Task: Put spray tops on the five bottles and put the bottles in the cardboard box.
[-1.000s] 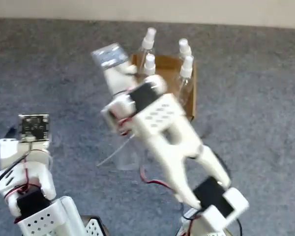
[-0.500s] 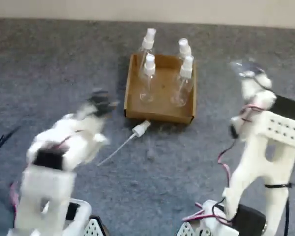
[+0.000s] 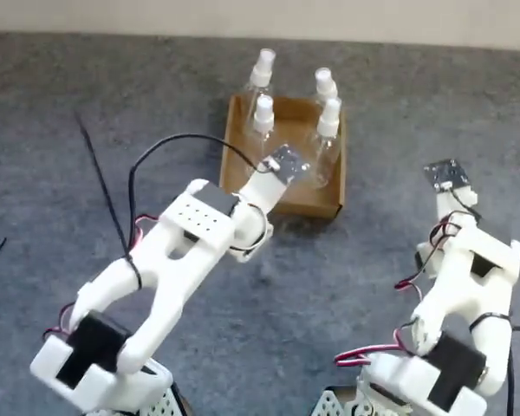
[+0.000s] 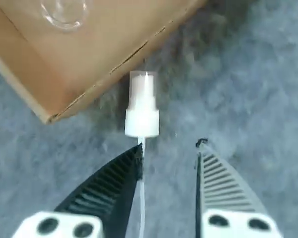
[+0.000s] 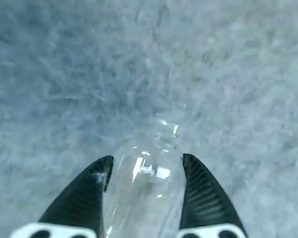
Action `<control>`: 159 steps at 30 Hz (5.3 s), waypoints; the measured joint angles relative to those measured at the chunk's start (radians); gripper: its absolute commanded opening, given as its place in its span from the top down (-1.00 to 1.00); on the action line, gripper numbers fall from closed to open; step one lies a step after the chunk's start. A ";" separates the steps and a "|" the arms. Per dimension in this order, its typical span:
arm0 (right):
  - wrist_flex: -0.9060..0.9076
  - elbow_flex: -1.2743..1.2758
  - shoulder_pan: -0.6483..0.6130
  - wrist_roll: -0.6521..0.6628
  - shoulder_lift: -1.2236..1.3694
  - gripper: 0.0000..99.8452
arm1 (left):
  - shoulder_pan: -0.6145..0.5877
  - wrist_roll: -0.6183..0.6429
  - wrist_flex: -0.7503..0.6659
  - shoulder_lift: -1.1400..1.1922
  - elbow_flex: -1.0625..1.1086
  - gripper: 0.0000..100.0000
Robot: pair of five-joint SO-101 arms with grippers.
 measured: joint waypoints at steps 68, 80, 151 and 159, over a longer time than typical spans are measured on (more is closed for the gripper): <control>0.104 -0.040 0.071 -0.015 0.117 0.40 | -0.051 0.026 -0.157 0.198 -0.061 0.69; 0.107 -0.040 0.077 -0.015 0.117 0.40 | -0.049 0.026 -0.189 0.198 0.006 0.81; 0.107 -0.040 0.103 -0.015 0.117 0.40 | 0.118 -0.063 0.118 0.298 -0.140 0.99; 0.107 -0.040 0.103 -0.015 0.117 0.62 | 0.098 -0.063 0.215 0.091 -0.140 0.99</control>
